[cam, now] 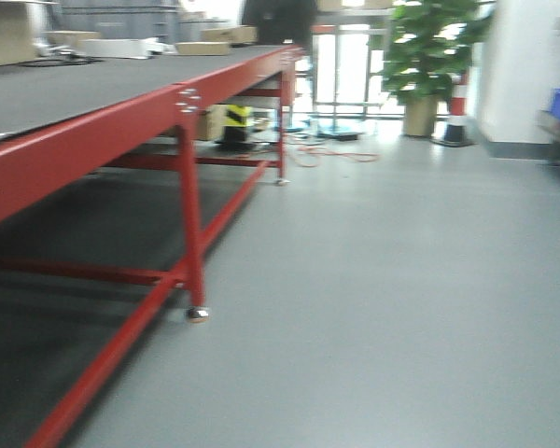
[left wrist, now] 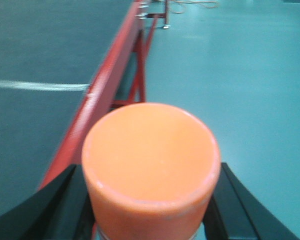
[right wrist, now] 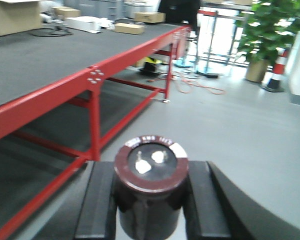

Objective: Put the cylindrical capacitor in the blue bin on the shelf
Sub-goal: 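Drive the base with both cylinders held to the shelf of blue bins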

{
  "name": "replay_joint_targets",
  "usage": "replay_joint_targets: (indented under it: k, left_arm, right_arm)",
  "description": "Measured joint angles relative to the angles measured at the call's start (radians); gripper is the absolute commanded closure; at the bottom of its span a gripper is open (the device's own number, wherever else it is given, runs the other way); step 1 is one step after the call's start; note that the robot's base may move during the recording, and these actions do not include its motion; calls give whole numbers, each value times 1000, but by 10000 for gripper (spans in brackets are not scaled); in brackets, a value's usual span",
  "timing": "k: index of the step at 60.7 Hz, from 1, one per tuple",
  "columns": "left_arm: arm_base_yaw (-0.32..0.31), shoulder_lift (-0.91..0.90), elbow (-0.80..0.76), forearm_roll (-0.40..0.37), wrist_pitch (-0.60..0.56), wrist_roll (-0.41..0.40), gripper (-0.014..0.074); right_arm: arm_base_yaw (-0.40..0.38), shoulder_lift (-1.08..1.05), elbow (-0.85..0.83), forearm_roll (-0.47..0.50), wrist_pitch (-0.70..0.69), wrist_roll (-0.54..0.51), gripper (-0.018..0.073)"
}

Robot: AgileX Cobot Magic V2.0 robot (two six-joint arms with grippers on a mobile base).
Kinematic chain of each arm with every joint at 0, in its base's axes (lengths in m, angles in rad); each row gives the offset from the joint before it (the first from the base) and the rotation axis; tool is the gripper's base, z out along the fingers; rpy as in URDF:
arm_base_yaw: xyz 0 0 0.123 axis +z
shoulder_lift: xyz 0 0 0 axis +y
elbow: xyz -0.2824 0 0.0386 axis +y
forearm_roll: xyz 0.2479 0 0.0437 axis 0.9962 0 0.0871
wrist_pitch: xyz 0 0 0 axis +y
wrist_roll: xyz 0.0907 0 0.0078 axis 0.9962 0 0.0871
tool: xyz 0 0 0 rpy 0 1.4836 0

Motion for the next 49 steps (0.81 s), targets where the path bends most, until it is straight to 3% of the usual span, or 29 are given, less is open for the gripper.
replay_joint_targets:
  k: [49]
  left_arm:
    - [0, -2, 0, 0, 0, 0, 707]
  right_arm:
    - [0, 0, 0, 0, 0, 0, 575]
